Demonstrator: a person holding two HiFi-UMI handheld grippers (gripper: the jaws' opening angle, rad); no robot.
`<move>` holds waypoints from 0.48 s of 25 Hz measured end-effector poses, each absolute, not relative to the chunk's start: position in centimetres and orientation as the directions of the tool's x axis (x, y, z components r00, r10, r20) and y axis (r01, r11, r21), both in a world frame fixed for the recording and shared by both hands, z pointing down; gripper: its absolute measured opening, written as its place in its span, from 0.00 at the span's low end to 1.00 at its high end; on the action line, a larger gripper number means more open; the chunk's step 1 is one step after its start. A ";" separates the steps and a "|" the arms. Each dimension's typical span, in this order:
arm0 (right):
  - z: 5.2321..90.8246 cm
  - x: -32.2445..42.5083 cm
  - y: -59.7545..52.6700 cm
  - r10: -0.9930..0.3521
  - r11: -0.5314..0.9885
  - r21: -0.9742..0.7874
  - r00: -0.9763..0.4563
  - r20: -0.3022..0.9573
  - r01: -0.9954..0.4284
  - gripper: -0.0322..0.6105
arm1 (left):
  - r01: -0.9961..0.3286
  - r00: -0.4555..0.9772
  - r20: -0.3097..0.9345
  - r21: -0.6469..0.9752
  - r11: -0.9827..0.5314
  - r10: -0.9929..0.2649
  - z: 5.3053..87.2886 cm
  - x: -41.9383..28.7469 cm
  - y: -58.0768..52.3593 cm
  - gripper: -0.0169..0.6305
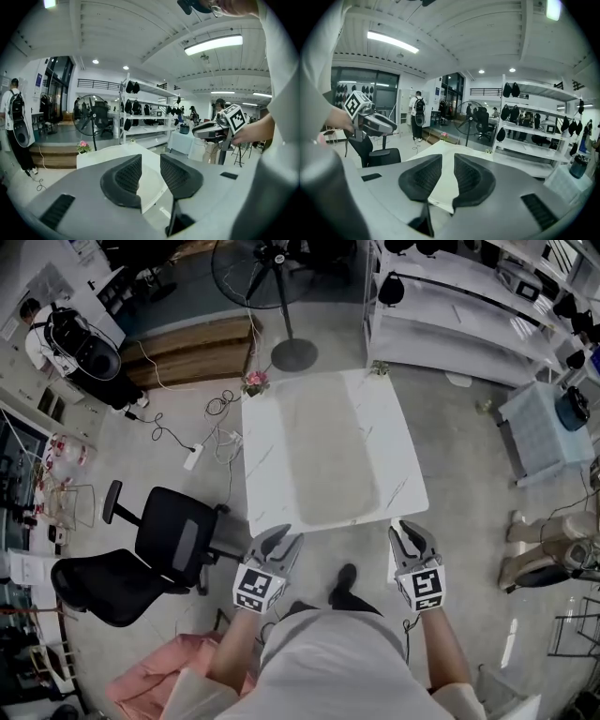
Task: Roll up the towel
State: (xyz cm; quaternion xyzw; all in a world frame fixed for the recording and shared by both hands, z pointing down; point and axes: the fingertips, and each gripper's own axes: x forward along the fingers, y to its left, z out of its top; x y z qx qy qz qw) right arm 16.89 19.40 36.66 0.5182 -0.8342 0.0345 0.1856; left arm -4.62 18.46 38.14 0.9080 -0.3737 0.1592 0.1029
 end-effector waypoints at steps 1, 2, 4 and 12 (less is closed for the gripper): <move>37.3 17.4 18.8 -0.844 0.474 0.136 -0.405 0.352 -0.870 0.20 | -0.717 0.661 0.374 0.060 -0.694 -0.651 38.6 -4.1 18.1 0.25; 38.0 17.7 18.2 -0.834 0.488 0.134 -0.416 0.362 -0.862 0.20 | -0.724 0.650 0.384 0.051 -0.688 -0.656 39.3 -3.8 17.7 0.25; 39.4 18.3 17.2 -0.812 0.518 0.129 -0.438 0.386 -0.846 0.20 | -0.739 0.627 0.405 0.039 -0.673 -0.665 40.8 -3.2 17.1 0.25; 44.8 19.2 14.1 -0.735 0.597 0.124 -0.478 0.481 -0.793 0.20 | -0.754 0.589 0.485 0.042 -0.656 -0.646 45.4 -1.2 14.9 0.26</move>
